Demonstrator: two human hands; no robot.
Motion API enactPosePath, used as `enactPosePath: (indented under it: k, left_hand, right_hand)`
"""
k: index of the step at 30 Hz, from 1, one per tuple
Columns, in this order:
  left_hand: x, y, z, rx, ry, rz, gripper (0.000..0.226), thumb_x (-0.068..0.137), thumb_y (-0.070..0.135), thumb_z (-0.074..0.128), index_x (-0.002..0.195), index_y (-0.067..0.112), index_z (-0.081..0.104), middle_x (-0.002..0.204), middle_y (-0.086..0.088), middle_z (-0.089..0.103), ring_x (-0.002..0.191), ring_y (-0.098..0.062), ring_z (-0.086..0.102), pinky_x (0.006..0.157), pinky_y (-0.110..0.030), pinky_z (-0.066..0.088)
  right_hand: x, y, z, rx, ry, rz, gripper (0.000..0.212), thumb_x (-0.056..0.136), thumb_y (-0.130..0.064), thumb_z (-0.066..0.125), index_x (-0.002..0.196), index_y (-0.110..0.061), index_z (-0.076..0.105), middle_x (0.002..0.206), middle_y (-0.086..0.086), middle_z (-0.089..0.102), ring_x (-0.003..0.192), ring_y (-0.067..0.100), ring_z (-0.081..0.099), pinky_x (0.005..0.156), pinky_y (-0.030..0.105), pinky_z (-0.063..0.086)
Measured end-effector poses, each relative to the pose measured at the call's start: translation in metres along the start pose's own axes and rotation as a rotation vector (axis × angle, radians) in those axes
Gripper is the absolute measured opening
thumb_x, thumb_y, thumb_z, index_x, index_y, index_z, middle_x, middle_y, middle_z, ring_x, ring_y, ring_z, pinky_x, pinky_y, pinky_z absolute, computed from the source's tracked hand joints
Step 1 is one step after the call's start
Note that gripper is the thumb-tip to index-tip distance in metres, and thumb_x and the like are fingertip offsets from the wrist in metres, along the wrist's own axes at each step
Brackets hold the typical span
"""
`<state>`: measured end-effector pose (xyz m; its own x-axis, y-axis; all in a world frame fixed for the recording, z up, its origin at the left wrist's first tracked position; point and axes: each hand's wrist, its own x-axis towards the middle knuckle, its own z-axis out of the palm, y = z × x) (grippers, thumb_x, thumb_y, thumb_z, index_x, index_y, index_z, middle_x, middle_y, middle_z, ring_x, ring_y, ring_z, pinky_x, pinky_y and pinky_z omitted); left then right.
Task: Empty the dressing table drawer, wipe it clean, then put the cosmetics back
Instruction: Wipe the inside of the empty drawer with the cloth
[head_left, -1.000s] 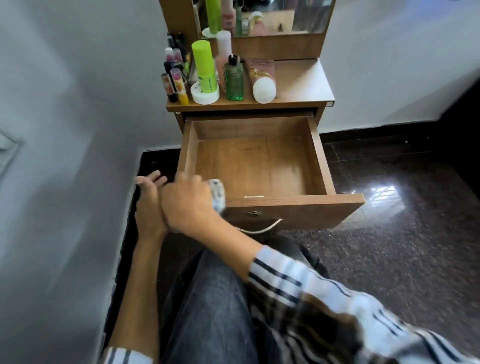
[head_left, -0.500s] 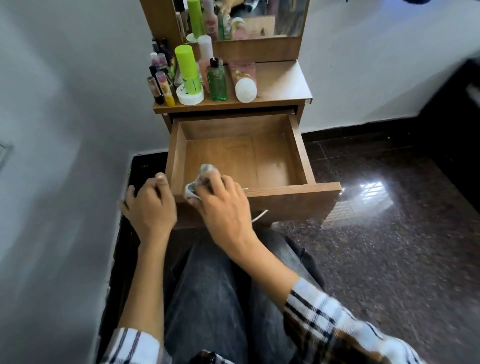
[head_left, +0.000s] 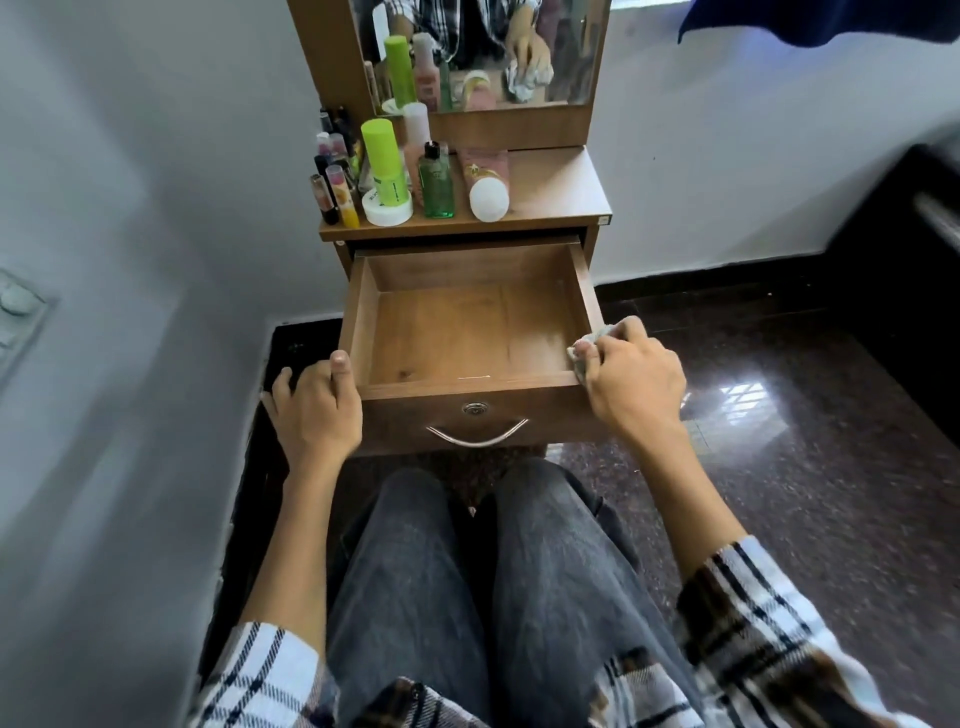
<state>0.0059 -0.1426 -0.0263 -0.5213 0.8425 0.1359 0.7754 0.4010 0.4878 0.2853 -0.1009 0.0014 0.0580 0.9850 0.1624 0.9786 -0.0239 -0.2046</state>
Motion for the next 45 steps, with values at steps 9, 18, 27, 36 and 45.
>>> enactPosePath:
  k: [9,18,27,36,45]
  left_hand:
    - [0.006,-0.006,0.002,-0.044,-0.072,-0.014,0.087,0.088,0.058,-0.003,0.109,0.002,0.060,0.124,-0.013,0.058,0.141,-0.032,0.019,0.116,-0.047,0.012]
    - [0.006,-0.009,0.002,0.007,-0.078,0.040,0.080,0.089,0.058,0.000,0.109,0.005,0.057,0.120,-0.014,0.059,0.136,-0.035,0.026,0.113,-0.048,0.021]
    - [0.005,-0.004,0.000,-0.011,-0.087,0.003,0.081,0.089,0.059,0.000,0.118,0.007,0.056,0.130,-0.013,0.054,0.139,-0.035,0.020,0.112,-0.051,0.019]
    - [0.005,-0.005,-0.008,-0.158,-0.158,-0.040,0.089,0.081,0.067,-0.003,0.120,0.009,0.053,0.136,-0.009,0.048,0.143,-0.026,0.011,0.112,-0.050,0.020]
    - [-0.015,0.068,-0.014,-0.432,-0.195,0.088,0.102,0.066,0.083,-0.006,0.108,0.018,0.060,0.104,-0.003,0.063,0.104,-0.018,0.054,0.099,-0.035,0.032]
  right_hand:
    - [0.027,-0.073,0.003,-0.019,-0.483,-0.271,0.048,0.097,-0.042,0.030,0.115,-0.010,0.060,0.123,0.013,0.061,0.111,0.032,0.058,0.092,0.036,0.043]
    - [0.039,0.000,-0.019,-0.167,-0.554,-0.150,0.055,0.095,-0.052,0.026,0.118,-0.015,0.060,0.131,0.009,0.048,0.123,0.032,0.040,0.096,0.045,0.036]
    - [0.034,-0.048,-0.004,-0.040,-0.465,-0.416,0.050,0.090,-0.060,0.044,0.071,-0.015,0.058,0.087,0.009,0.064,0.080,0.029,0.059,0.067,0.031,0.040]
    - [0.036,-0.033,-0.005,1.205,-0.291,-0.046,0.049,0.097,-0.049,0.036,0.069,-0.018,0.064,0.060,-0.009,0.069,0.059,0.000,0.066,0.055,0.014,0.051]
    - [0.033,-0.057,-0.011,2.078,-0.804,0.447,0.077,0.090,-0.067,0.026,0.100,-0.004,0.070,0.096,0.018,0.072,0.082,0.031,0.071,0.078,0.041,0.055]
